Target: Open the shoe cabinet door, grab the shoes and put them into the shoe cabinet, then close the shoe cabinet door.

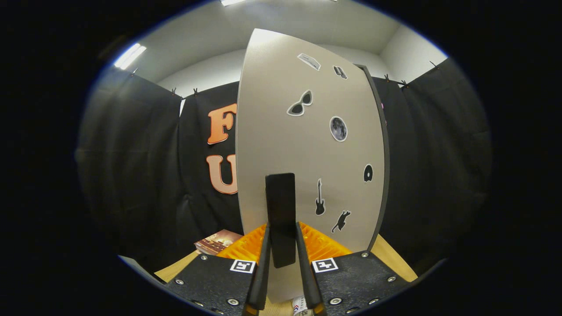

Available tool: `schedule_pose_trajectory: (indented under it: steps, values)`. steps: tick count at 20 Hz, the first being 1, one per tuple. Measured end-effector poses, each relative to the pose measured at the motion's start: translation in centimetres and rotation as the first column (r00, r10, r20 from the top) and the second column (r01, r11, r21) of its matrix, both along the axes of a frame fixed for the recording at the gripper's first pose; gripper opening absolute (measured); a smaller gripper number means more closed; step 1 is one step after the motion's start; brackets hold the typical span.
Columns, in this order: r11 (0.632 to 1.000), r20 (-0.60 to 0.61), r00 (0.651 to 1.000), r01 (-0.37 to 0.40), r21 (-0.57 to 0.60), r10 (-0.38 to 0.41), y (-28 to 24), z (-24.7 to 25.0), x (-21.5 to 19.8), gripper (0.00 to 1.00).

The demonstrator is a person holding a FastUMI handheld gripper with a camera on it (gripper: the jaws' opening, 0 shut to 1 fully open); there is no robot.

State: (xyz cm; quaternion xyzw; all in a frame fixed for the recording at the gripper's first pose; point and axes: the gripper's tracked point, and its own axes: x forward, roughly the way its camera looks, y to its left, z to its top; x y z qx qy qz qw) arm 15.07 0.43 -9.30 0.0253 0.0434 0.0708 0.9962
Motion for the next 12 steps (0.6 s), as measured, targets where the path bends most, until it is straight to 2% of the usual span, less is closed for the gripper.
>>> schedule_pose_trajectory:
  steps: [8, 12]
  values:
    - [1.0, -0.002, 1.0, 0.004, 0.022, -0.004, -3.1, 0.1, -1.6, 0.33]
    - [0.999, 0.006, 1.0, 0.027, 0.021, -0.027, -5.4, 0.7, -4.6, 0.33]
